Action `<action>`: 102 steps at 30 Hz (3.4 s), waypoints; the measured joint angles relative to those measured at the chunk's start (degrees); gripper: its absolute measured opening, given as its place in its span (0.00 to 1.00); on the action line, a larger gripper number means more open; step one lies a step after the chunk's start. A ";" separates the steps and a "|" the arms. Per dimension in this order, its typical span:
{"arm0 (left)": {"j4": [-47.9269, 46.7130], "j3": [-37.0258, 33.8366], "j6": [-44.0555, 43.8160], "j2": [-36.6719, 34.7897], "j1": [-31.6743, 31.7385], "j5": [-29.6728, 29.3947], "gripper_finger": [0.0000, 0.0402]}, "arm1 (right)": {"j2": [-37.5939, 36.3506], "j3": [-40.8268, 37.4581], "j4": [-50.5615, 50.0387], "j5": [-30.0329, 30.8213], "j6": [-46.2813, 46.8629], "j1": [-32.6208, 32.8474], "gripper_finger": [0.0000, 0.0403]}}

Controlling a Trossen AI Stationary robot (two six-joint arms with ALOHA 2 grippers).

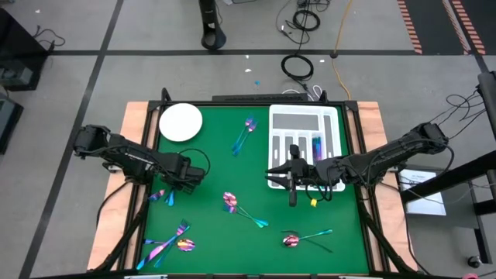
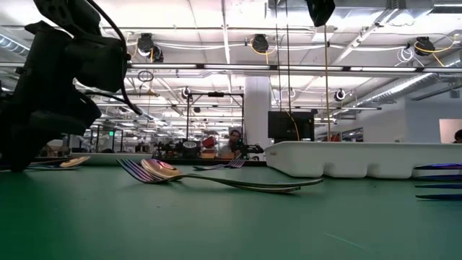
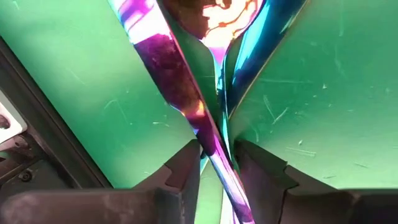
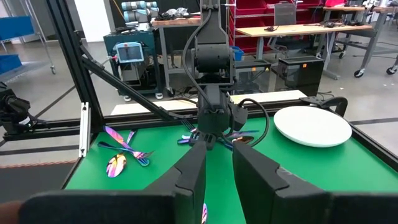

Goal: Sort silverware
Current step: Put the blue knife into the white cutlery tray

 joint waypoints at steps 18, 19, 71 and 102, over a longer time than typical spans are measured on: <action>-1.04 0.41 0.37 -0.43 0.05 -1.75 0.15 | 0.00 0.00 0.02 0.02 -0.20 0.00 0.17; -1.23 0.56 0.39 -0.71 0.07 -1.87 0.14 | 0.00 0.00 0.02 0.02 -0.20 0.00 0.17; -2.49 1.40 -1.53 -13.17 0.07 -5.53 0.09 | 0.01 -0.02 -1.48 0.26 0.61 -0.02 0.17; -2.03 1.40 1.60 -5.77 0.00 -1.47 0.09 | 0.02 -0.02 -1.73 0.22 0.66 -0.02 0.17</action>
